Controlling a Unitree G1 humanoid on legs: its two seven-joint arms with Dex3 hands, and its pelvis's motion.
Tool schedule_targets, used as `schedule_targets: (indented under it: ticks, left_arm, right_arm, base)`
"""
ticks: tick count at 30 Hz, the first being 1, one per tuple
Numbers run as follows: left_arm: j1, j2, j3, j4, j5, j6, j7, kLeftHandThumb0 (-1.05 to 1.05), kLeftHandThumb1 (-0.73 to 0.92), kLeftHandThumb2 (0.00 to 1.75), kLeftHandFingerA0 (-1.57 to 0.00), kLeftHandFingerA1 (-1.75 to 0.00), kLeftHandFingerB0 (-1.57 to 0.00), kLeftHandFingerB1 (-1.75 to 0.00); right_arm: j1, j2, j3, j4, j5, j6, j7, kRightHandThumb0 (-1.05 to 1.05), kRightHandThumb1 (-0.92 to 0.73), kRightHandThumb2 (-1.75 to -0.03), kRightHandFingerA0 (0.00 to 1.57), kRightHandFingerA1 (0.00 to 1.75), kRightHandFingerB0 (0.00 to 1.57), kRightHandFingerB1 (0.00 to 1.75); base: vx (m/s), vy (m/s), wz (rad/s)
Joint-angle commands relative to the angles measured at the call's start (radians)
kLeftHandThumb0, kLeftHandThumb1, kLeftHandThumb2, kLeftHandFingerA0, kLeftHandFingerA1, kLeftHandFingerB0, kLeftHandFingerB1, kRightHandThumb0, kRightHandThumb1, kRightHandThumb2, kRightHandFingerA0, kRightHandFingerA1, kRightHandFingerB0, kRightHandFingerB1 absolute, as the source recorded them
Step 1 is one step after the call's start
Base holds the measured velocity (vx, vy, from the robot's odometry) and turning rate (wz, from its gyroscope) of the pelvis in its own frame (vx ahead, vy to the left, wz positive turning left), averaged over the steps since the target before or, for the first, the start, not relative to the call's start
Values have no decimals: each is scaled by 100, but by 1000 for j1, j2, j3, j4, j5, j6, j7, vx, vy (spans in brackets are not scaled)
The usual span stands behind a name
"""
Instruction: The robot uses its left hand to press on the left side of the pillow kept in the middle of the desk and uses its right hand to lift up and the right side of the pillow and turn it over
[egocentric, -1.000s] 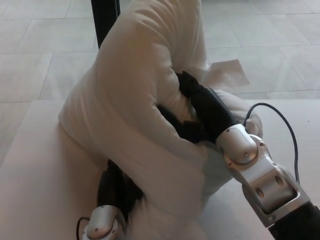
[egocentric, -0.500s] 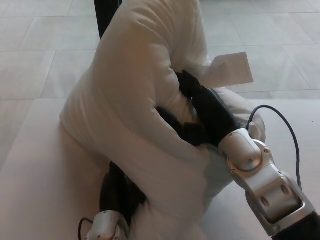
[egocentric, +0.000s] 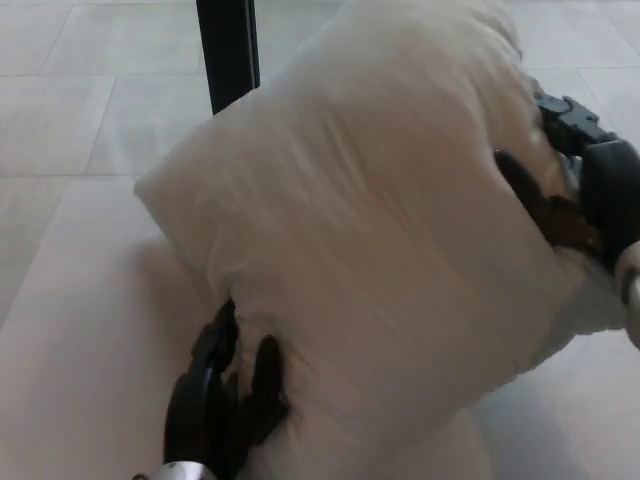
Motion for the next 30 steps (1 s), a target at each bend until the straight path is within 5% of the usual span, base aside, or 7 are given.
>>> schedule_targets:
  ticks: [1, 3, 12, 14, 17, 26, 30]
  left_arm:
    - [202, 216, 101, -194, -246, 246, -278, -55, 78, 62, -29, -76, -3, -30]
    - [204, 261, 161, -200, -259, 270, -262, -56, 63, 93, -35, -70, -4, -35]
    - [208, 378, 471, -143, -454, 326, -283, -65, 79, 64, -11, -55, 0, -21]
    - [193, 422, 547, -84, -457, 305, -312, -76, 59, 96, -2, -52, -2, -26]
    - [192, 496, 649, -9, -464, 310, -342, -72, 73, 61, -13, -51, -10, -40]
    - [255, 609, 873, 125, -512, 366, -406, -80, 43, 84, -30, -62, -25, -58]
    - [286, 629, 944, 150, -536, 386, -437, -81, 51, 58, -32, -63, -29, -60]
  right_arm:
    - [183, -183, -263, 2, 284, 210, 286, -55, -64, -59, 29, 55, 30, 32]
    - [221, -198, -288, 16, 274, 197, 287, -55, -61, -58, 33, 57, 34, 32]
    - [385, -254, -431, 50, 316, 189, 341, -64, -55, -87, 25, 59, 16, 43]
    - [391, -283, -479, 96, 329, 202, 348, -73, -69, -61, 24, 48, 26, 29]
    - [414, -327, -546, 133, 331, 201, 347, -74, -70, -63, 22, 46, 23, 28]
    - [448, -529, -731, 321, 328, 148, 399, -78, -71, -62, 38, 57, 32, 31]
    - [451, -634, -752, 469, 315, 69, 471, -80, -71, -62, 37, 57, 32, 32]
  base:
    - [0, 0, 0]
    - [0, 0, 0]
    - [0, 0, 0]
    - [0, 0, 0]
    - [0, 0, 0]
    - [0, 0, 0]
    - [0, 0, 0]
